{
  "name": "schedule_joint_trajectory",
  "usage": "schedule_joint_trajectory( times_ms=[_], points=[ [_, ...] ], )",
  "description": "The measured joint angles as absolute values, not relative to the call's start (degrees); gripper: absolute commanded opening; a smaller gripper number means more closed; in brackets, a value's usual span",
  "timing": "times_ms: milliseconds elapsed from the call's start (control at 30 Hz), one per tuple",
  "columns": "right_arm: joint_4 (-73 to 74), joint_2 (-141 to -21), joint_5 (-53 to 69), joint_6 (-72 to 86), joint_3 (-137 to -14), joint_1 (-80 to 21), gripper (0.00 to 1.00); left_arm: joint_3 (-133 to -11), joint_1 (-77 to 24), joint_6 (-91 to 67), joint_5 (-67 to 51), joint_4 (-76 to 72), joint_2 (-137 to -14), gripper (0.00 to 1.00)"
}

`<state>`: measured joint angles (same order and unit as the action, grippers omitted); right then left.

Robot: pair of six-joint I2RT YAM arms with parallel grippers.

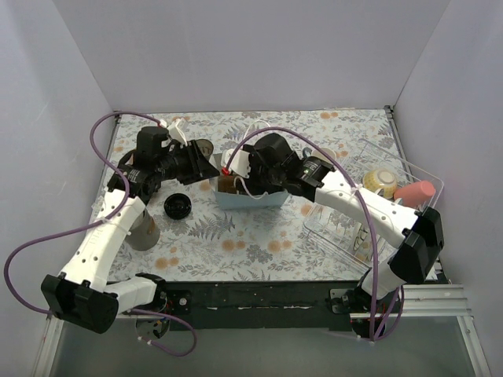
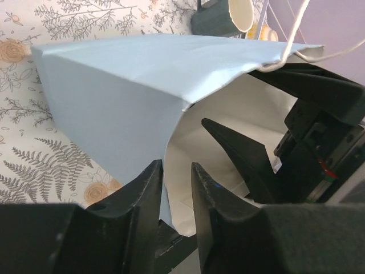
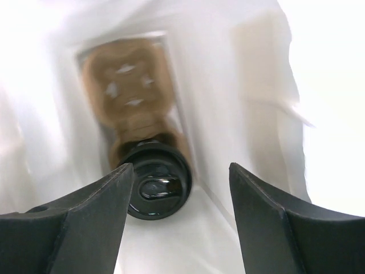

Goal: Pack the takeout coffee

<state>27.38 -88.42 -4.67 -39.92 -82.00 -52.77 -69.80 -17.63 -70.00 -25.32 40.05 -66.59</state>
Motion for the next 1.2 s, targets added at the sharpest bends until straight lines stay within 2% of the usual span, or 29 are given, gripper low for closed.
schedule_joint_trajectory(
  times_ms=[167,267,367,400,500,700,967,1167,1200],
  points=[
    [27.64,-88.42,-5.65,-38.92,-85.71,-52.62,0.72,-72.18,-17.63,-71.0,-23.64,40.86,-66.87,0.45],
    [27.68,-88.42,-6.02,-38.76,-87.79,-52.56,0.7,-74.04,-17.63,-71.35,-22.37,41.25,-67.53,0.47],
    [28.18,-88.47,-7.18,-38.26,-89.56,-52.56,0.7,-76.36,-17.63,-70.87,-21.04,41.89,-68.69,0.53],
    [28.53,-88.51,-7.6,-37.95,-90.26,-52.53,0.7,-77.03,-17.63,-70.61,-20.45,42.04,-68.95,0.59],
    [29.15,-88.79,-9.13,-35.9,-93.86,-52.51,0.7,-78.56,-17.63,-69.32,-17.93,42.57,-69.06,0.67],
    [29.61,-88.62,-10.39,-30.61,-100.53,-52.51,0.7,-84.77,-17.63,-66.08,-10.92,46.15,-69.95,0.69],
    [30.87,-87.57,-10.41,-26.81,-100.88,-52.51,0.7,-88.68,-17.63,-65.1,-3.31,50.63,-70.3,0.69],
    [34.7,-87.39,-12.05,-18.46,-107.42,-52.51,0.71,-95.2,-17.72,-68.69,8.86,58.98,-71.92,0.71],
    [34.89,-86.98,-11.86,-16.69,-108.38,-52.51,0.7,-96.07,-17.72,-69.65,12.08,60.82,-72.1,0.74]
  ],
)
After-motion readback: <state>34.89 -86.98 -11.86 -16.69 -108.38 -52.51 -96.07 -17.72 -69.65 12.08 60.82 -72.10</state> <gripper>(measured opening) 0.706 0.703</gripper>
